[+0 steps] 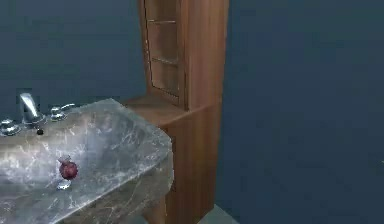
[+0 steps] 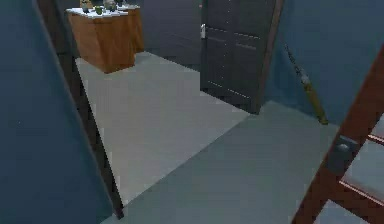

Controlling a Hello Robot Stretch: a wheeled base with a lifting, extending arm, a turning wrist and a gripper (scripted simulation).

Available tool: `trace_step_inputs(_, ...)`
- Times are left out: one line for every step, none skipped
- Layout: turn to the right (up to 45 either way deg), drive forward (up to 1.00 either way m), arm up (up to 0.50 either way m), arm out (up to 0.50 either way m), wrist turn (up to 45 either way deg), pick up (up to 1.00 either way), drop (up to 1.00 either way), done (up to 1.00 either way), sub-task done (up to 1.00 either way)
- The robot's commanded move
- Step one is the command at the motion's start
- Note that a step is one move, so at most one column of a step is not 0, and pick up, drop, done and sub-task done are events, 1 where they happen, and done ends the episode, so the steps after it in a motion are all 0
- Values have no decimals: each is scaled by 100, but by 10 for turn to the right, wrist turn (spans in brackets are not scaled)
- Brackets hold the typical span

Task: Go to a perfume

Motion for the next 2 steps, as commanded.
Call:
trace_step_inputs(450,0,0,0,0,0,0,0,0)
trace_step_inputs(450,0,0,0,0,0,0,0,0)
